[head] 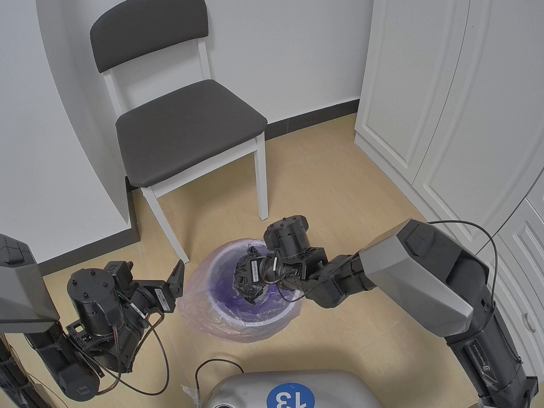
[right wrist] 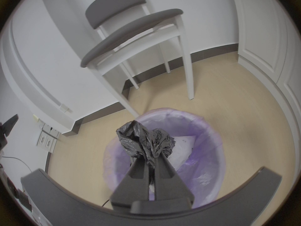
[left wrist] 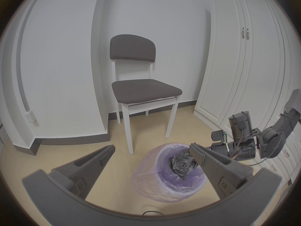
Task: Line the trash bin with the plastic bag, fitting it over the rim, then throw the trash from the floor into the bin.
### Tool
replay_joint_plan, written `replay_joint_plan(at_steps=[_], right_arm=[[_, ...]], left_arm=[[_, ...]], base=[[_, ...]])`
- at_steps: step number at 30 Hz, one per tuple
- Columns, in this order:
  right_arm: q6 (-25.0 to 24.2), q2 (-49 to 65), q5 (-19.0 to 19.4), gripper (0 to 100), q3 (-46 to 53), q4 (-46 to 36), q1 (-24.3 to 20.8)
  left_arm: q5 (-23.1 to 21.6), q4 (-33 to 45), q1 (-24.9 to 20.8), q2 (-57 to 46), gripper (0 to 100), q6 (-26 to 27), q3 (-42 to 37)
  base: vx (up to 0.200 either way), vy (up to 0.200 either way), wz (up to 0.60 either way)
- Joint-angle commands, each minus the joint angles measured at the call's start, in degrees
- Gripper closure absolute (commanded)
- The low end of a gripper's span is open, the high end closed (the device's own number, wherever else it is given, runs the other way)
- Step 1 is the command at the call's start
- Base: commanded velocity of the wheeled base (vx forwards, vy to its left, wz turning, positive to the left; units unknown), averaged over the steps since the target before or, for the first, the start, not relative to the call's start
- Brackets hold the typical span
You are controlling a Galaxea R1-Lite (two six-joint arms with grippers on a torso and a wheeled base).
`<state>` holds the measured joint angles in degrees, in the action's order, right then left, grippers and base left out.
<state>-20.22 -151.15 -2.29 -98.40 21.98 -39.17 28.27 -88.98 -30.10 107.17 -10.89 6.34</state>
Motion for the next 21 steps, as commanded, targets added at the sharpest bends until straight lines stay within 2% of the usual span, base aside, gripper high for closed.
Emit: replay_joint_plan(at_steps=[1, 11, 21], right_arm=[[-0.1, -2.5, 0.1, 100, -1.4, -0.3, 1.4], [-0.2, -2.7, 0.1, 100, -0.8, -0.2, 1.1], [-0.5, 2.5, -0.7, 100, 7.8, -0.6, -3.4]], left_arm=[[0.0, -1.0, 0.0, 0.2, 0, 0.0, 0.0], [0.0, -1.0, 0.0, 0.5, 0, 0.0, 0.0], [0.0, -1.0, 0.0, 0.5, 0, 0.0, 0.0]], base=[[0.000, 0.000, 0.00], [0.000, 0.000, 0.00], [0.000, 0.000, 0.00]])
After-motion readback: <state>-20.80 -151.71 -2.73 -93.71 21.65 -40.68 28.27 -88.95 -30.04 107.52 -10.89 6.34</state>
